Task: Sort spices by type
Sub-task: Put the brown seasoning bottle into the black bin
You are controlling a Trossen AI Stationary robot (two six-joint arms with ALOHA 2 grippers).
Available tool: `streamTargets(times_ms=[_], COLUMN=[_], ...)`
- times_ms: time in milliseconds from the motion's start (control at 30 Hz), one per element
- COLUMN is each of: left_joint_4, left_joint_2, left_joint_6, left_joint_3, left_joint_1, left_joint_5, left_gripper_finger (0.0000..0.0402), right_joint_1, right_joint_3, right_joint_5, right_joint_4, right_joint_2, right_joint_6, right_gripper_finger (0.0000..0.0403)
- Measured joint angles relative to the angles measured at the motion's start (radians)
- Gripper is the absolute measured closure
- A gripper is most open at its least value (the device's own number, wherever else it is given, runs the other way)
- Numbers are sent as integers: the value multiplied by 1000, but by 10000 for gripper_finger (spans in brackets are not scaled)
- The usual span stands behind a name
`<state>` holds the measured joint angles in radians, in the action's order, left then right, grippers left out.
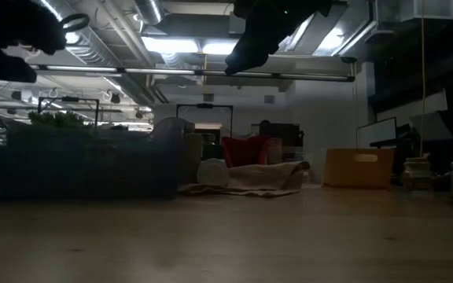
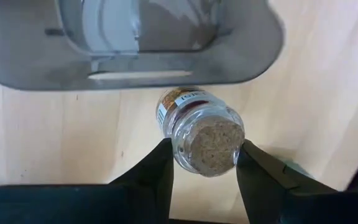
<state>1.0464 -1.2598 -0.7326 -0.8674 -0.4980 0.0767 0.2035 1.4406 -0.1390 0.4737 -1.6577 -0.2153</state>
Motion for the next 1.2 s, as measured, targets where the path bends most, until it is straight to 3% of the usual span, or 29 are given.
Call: streamTargets(times_ms=[433,667,967,1200], left_joint_4=[99,91,47,-25], left_joint_2=[13,40,16,-46], left_joint_6=[-4,16,178,245], left_joint_3=[-154,-225,-227,-171], left_joint_1=[4,65,193,245], left_joint_5=[44,-9,-82,-27], left_gripper_finger=[272,272,272,272], right_joint_1=[0,0,0,-1], right_joint_3=[0,0,0,0], right_joint_5=[0,0,0,0], right_joint_4=[0,0,0,0], right_joint_2=[0,0,0,0], right_joint_6=[0,0,0,0], right_gripper_finger=[102,102,102,102])
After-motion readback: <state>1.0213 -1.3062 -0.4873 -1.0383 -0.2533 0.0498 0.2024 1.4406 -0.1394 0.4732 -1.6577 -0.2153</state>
